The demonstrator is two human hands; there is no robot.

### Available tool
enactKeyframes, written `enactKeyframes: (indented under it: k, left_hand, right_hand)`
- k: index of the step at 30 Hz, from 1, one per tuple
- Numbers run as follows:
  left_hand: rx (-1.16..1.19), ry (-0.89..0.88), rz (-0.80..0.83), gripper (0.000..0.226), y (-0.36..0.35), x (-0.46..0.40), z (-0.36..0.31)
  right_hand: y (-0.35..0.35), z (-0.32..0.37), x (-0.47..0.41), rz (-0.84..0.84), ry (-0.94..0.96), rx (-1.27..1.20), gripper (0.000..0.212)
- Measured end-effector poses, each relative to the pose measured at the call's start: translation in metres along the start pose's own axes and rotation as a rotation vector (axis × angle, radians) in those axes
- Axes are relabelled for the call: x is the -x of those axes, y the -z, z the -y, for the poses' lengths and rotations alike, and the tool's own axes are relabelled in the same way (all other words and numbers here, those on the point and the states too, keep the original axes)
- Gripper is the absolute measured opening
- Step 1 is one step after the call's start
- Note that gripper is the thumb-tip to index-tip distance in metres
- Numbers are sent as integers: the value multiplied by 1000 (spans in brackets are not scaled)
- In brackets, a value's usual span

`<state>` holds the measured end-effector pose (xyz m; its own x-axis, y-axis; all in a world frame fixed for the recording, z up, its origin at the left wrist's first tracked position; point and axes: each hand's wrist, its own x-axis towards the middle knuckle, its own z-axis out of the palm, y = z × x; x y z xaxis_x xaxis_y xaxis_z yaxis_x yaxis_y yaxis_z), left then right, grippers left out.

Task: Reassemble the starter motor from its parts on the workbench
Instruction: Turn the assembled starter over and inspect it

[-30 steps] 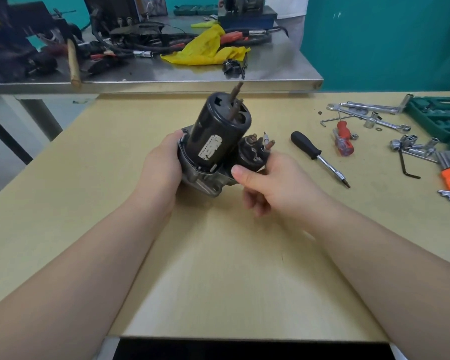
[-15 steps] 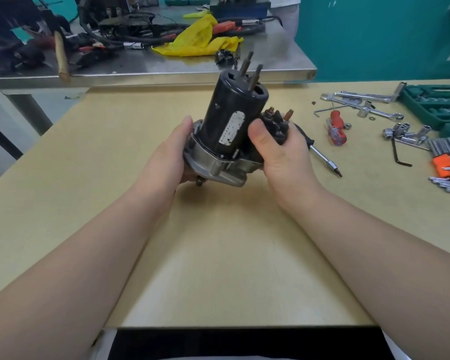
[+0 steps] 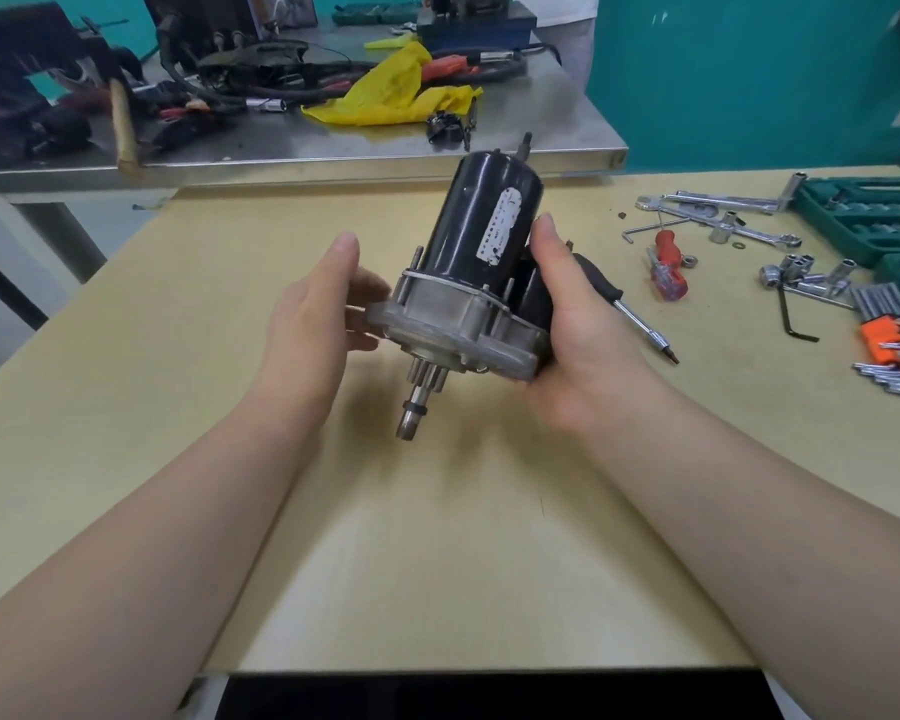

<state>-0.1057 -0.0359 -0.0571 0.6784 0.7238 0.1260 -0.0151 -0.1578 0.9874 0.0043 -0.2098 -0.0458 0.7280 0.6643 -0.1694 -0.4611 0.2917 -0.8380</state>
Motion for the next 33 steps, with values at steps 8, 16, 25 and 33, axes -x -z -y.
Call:
enactKeyframes:
  k: [8, 16, 25, 33]
  left_hand:
    - [259, 223, 290, 72, -4, 9, -10]
    - [359, 288, 420, 60, -8, 18, -7]
    - [574, 448, 389, 50, -6, 13, -1]
    - [612, 451, 396, 47, -8, 12, 3]
  right_hand:
    - [-3, -5, 1, 50, -195, -59, 59]
    - [-1, -3, 1, 37, -158, 23, 28]
    - [1, 3, 0, 69, -44, 130, 47]
    - [2, -3, 0, 81, -11, 180, 44]
